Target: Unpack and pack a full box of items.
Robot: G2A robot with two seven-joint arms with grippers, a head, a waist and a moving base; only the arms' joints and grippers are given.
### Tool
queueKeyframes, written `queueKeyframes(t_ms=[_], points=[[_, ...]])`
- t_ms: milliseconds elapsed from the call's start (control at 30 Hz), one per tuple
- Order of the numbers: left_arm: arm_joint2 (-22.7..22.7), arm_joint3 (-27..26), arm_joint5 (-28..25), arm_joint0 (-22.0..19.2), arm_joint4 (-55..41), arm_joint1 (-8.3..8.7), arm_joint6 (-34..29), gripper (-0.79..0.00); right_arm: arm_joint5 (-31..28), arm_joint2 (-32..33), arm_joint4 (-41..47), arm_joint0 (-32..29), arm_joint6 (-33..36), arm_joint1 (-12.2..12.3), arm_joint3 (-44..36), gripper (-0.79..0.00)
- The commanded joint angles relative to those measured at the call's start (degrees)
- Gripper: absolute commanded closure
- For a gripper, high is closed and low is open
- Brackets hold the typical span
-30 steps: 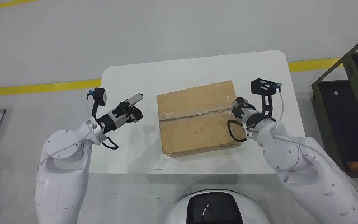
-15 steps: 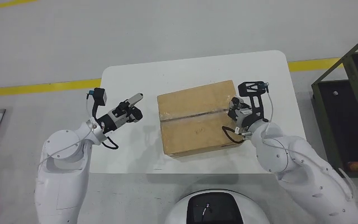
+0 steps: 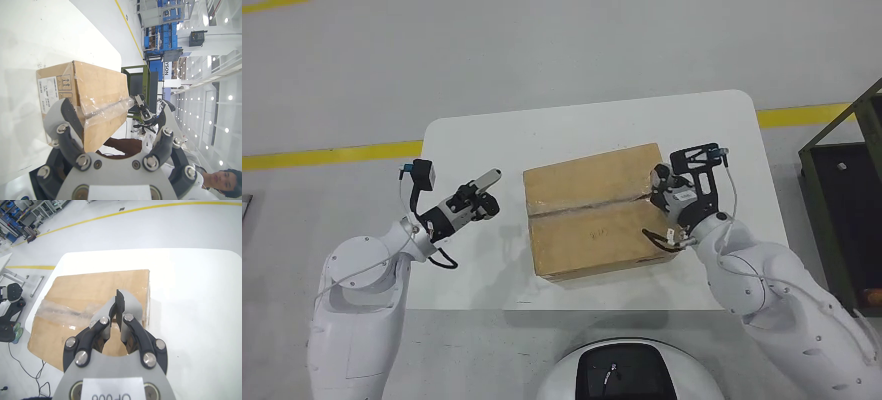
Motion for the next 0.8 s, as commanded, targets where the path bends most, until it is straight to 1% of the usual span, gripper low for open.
queueKeyframes(t_ms=[0,133,233,367,767], points=[[-0.01,0.00,-0.01,0.00,0.01,0.00,0.02,-0.785,-1.54,0.37,-0.71,-0.42,-1.64,0.01,0.12,0.000],[-0.01,0.00,-0.01,0.00,0.01,0.00,0.02,-0.785,-3.51,0.77,-1.62,-1.12,-4.09,-0.08,0.55,0.000],[-0.01,0.00,-0.01,0.00,0.01,0.00,0.02,-0.785,-3.62,0.89,-1.73,-1.34,-4.57,-0.23,2.02,0.000],[-0.01,0.00,-0.01,0.00,0.01,0.00,0.02,-0.785,-2.25,0.94,-1.20,-1.15,-3.58,-0.52,3.39,0.000],[-0.01,0.00,-0.01,0.00,0.01,0.00,0.02,-0.785,-2.36,0.99,-4.00,-1.28,-0.18,-0.87,3.46,0.000]])
